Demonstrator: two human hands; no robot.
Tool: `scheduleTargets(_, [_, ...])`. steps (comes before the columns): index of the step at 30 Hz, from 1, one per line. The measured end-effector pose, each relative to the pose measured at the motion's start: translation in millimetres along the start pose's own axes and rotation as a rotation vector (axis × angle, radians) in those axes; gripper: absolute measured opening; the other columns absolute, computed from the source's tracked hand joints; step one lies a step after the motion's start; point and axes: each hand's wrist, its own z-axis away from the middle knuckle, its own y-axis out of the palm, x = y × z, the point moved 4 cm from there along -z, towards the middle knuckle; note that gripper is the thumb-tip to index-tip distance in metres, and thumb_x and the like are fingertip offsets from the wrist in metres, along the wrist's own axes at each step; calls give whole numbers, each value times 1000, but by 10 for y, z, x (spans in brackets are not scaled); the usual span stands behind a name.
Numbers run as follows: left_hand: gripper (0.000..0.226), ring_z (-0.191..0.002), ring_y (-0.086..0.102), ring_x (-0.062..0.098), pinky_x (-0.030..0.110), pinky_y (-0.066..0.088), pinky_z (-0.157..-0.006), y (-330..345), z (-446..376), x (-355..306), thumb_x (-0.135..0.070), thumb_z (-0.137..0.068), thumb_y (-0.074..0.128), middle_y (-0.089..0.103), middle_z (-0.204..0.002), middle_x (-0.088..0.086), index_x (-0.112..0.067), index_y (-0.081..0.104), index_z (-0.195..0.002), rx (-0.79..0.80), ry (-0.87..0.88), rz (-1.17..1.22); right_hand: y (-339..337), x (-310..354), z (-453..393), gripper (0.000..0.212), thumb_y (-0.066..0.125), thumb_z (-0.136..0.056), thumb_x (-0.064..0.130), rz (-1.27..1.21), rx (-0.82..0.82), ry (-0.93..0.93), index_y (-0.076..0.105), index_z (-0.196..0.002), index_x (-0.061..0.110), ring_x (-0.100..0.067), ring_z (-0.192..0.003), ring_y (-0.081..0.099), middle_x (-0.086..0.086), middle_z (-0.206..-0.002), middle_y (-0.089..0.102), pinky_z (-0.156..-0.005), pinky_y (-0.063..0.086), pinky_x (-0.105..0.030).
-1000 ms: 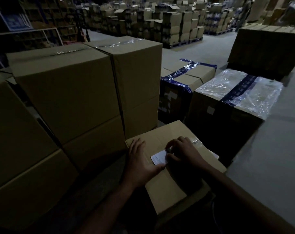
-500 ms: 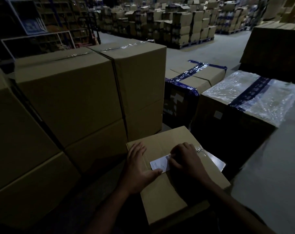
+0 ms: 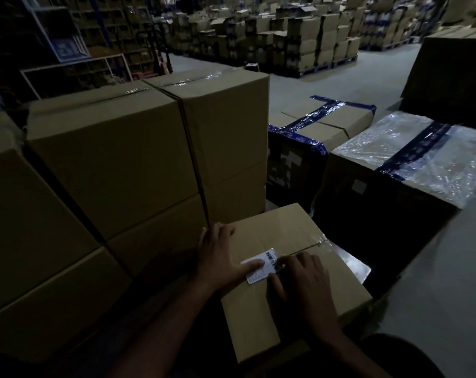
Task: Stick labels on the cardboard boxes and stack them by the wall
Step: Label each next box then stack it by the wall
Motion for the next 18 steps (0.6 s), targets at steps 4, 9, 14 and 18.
scheduleTargets(4, [139, -144, 21, 25, 54, 13, -115, -72, -32, 55, -106, -43, 36, 18, -159, -1, -31, 7, -156, 53, -109, -198, -74, -114, -211, 24, 58, -83, 50, 4, 91, -106, 62, -101, 34, -10, -94, 44, 12, -99, 52, -79, 34, -25])
scheduleTargets(9, [144, -145, 15, 24, 54, 11, -115, -10, 224, 10, -108, -42, 33, 19, -161, 0, -27, 2, -157, 127, -170, -200, -106, -223, -407, 33, 50, -78, 61, 23, 200, -164, 63, -99, 38, -9, -89, 45, 20, -89, 42, -74, 30, -25])
scheduleTargets(14, [149, -148, 13, 22, 52, 13, -117, -33, 318, -14, -108, -38, 35, 10, -164, -1, -27, -4, -157, 157, -168, -177, -56, -1, -131, 38, 49, -78, 63, 16, 95, 42, 57, -101, 34, -7, -86, 32, 16, -91, 37, -77, 25, -27])
scheduleTargets(18, [150, -147, 16, 20, 50, 15, -115, -27, 324, -22, -110, -36, 31, 14, -163, -2, -27, -1, -157, 123, -159, -172, -57, 17, -107, 46, 34, -71, 69, -7, 94, 57, 52, -96, 34, -7, -85, 32, 14, -90, 37, -77, 23, -27])
